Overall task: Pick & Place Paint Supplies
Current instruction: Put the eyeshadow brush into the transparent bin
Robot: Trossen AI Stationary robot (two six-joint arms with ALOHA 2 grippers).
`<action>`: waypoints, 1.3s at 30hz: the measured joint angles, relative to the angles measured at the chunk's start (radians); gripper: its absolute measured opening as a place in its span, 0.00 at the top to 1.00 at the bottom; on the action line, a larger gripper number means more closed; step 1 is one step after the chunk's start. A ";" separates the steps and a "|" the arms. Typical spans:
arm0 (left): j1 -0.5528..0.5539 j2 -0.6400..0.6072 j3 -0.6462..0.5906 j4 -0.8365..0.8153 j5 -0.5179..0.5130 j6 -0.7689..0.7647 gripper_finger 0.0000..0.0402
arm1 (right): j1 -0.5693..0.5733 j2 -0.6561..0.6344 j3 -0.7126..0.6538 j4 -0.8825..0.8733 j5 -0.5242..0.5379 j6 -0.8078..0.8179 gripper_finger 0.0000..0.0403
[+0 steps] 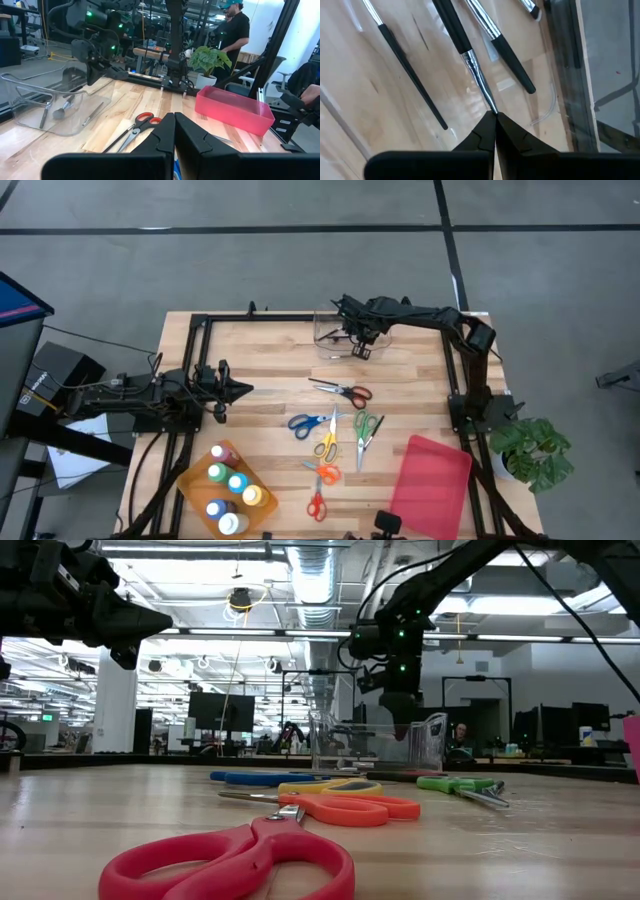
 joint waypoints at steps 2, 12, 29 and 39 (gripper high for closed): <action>0.000 0.000 0.000 0.000 0.000 0.000 1.00 | 0.000 0.000 0.000 -0.001 0.000 0.000 1.00; 0.000 0.000 0.000 0.000 0.000 0.000 1.00 | -0.004 0.006 -0.015 0.006 0.000 0.013 1.00; 0.000 0.000 0.000 0.000 0.000 0.000 1.00 | -0.004 0.006 -0.042 0.034 -0.001 -0.001 0.85; 0.000 0.000 0.000 0.000 0.000 0.000 1.00 | 0.015 -0.128 0.014 -0.010 -0.004 -0.017 0.56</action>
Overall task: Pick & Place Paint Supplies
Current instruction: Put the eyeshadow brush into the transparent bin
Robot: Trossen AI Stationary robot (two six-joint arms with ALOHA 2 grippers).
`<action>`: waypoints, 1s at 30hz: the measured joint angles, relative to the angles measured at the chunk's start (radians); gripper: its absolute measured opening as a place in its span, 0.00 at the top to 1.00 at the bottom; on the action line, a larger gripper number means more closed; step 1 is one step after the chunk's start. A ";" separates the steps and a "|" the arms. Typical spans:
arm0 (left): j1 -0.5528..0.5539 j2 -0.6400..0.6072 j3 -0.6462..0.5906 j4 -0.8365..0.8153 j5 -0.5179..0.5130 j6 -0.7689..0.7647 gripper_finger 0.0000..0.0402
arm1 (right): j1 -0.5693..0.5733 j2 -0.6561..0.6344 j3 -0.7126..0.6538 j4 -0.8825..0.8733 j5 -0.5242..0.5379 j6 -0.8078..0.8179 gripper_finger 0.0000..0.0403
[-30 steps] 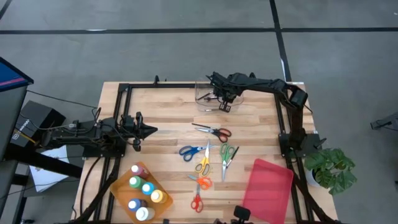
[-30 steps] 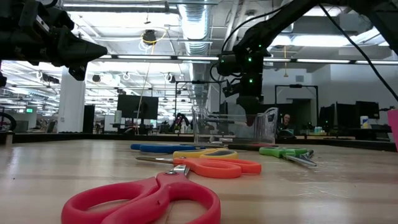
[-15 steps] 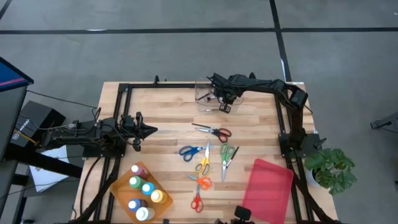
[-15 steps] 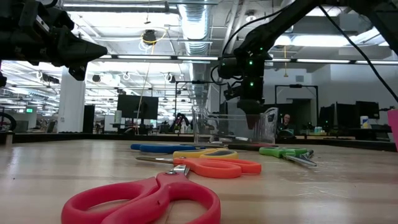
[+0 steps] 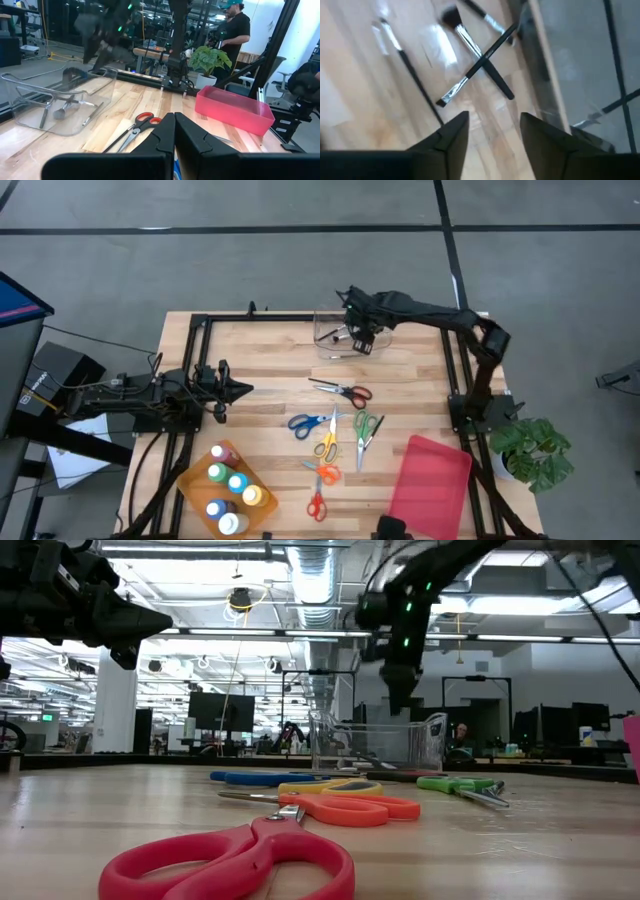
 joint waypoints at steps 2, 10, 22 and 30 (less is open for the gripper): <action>0.000 0.000 0.000 0.000 0.000 0.000 1.00 | 0.011 -0.061 0.003 -0.027 0.000 0.009 0.50; 0.000 0.000 0.000 0.000 0.000 0.000 1.00 | 0.119 -0.266 0.004 -0.211 -0.123 0.115 0.48; 0.000 0.000 0.000 0.000 0.000 0.000 1.00 | 0.593 -0.310 0.004 -0.301 -0.234 0.178 0.56; 0.000 0.000 0.000 0.000 0.000 0.000 1.00 | 0.847 -0.215 0.004 -0.240 -0.207 0.219 0.56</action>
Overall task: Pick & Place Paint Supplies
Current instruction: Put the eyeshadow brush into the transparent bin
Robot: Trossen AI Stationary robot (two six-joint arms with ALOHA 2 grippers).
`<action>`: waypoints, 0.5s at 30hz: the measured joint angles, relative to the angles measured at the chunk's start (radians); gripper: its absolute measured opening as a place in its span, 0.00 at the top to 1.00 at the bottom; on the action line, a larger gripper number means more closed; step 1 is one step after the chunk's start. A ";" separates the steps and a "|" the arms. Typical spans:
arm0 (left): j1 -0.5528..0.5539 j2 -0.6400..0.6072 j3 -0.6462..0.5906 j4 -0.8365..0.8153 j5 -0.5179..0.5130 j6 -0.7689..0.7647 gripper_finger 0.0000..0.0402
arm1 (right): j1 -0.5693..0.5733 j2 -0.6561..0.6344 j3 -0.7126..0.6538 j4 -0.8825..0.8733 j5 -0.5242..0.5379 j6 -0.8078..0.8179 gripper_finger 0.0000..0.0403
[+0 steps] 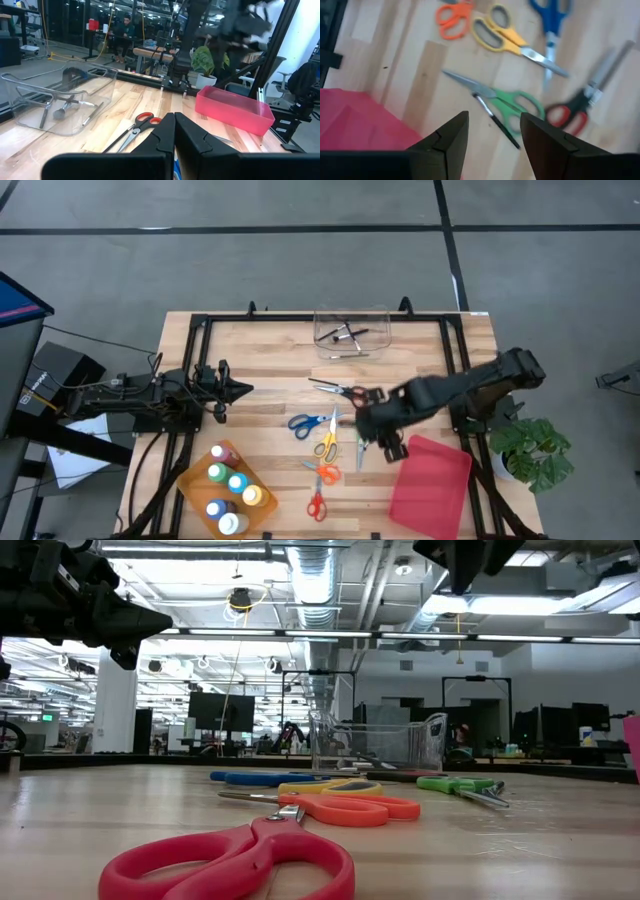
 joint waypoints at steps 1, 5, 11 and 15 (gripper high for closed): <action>0.000 0.000 0.000 0.000 0.000 0.000 1.00 | 0.017 0.018 0.000 0.012 0.000 0.000 0.56; 0.000 0.000 0.000 0.000 0.000 0.000 1.00 | 0.055 0.093 0.000 0.028 0.002 -0.020 0.56; 0.000 0.000 0.000 0.000 0.000 0.000 1.00 | 0.053 0.170 -0.086 0.063 0.000 -0.031 0.56; 0.000 0.000 0.000 0.000 0.000 0.000 1.00 | 0.033 0.164 -0.220 0.201 0.000 -0.053 0.56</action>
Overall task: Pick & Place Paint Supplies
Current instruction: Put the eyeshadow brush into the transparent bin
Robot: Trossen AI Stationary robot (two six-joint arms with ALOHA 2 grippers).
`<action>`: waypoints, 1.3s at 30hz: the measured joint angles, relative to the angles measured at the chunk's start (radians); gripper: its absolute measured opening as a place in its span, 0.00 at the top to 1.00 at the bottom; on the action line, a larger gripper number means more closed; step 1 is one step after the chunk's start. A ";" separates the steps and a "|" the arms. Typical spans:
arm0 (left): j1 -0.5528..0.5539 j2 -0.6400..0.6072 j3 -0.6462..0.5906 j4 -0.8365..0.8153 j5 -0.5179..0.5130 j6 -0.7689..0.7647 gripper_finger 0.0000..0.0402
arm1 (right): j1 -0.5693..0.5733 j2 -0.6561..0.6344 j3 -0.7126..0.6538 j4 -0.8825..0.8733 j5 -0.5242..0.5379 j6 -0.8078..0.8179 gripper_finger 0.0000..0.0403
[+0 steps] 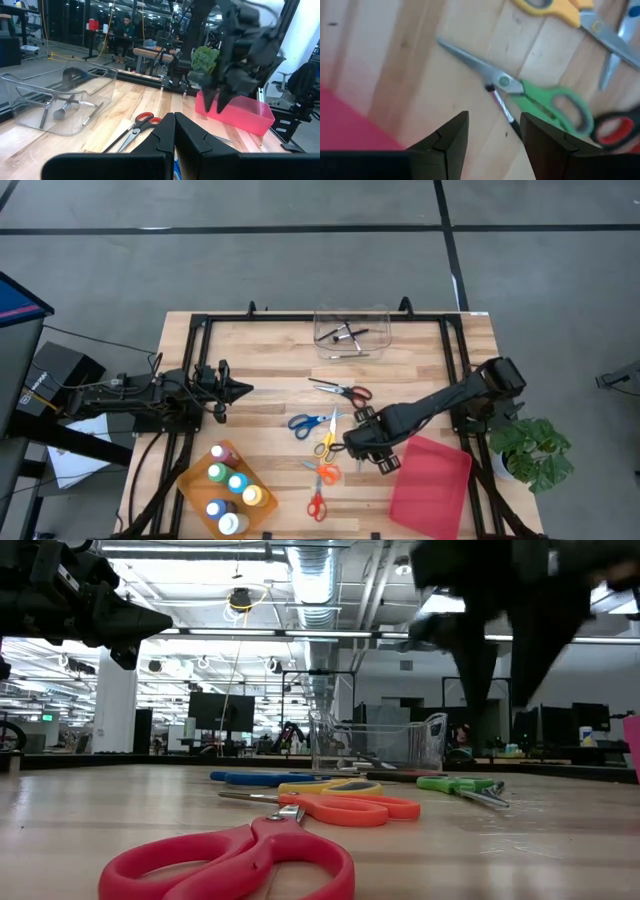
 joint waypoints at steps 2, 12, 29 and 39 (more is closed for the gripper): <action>0.000 0.000 0.000 0.000 0.000 0.000 1.00 | -0.012 -0.011 -0.055 0.046 0.000 -0.010 0.56; 0.000 0.000 0.000 0.000 0.000 0.000 1.00 | -0.022 0.005 -0.212 0.270 -0.003 -0.087 0.56; 0.000 0.000 0.000 0.000 0.000 0.000 1.00 | -0.004 0.004 -0.230 0.368 -0.003 -0.107 0.56; 0.000 0.000 0.000 0.000 0.000 0.000 1.00 | 0.026 0.000 -0.300 0.442 0.000 -0.068 0.56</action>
